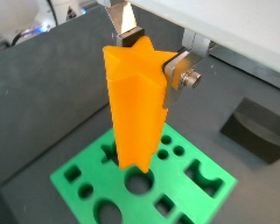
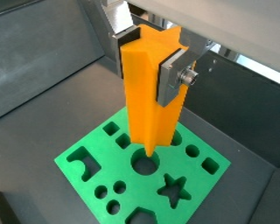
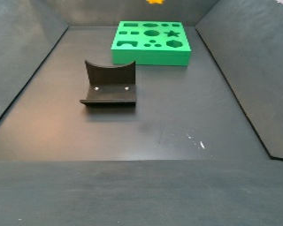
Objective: Insert the star object.
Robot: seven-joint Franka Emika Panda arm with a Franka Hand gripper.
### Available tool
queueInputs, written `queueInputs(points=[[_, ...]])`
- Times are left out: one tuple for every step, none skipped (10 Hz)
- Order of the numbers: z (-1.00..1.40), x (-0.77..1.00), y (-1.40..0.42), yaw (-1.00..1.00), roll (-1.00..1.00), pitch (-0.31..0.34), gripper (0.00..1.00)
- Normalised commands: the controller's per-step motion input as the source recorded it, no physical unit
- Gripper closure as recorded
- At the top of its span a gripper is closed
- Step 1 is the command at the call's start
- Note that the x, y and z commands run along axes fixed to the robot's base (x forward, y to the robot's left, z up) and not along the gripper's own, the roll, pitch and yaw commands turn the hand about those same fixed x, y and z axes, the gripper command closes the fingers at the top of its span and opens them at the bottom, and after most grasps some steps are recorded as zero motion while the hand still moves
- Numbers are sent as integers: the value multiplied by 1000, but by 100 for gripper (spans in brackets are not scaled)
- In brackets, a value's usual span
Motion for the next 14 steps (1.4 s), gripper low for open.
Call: queueInputs(points=[[-1000, -591, 254, -520, -51, 0, 100], [-1000, -649, 203, -420, 0, 0, 100], [-809, -283, 40, -80, 7, 0, 100], [-434, -63, 0, 0, 0, 0, 100], [-377, -114, -89, 100, 44, 0, 100], [-391, -74, -63, 117, 56, 0, 100], [-343, -117, -106, 0, 90, 4, 100], [-314, -40, -143, -14, 66, 10, 100], [-274, -34, -117, -6, 66, 21, 100], [-209, -140, -89, 0, 50, 1, 100], [-223, -229, -54, 0, 27, 0, 100], [-280, -226, -23, 0, 64, 0, 100], [-314, -191, -23, 0, 77, 0, 100], [-369, -34, -37, 0, 86, 0, 100]])
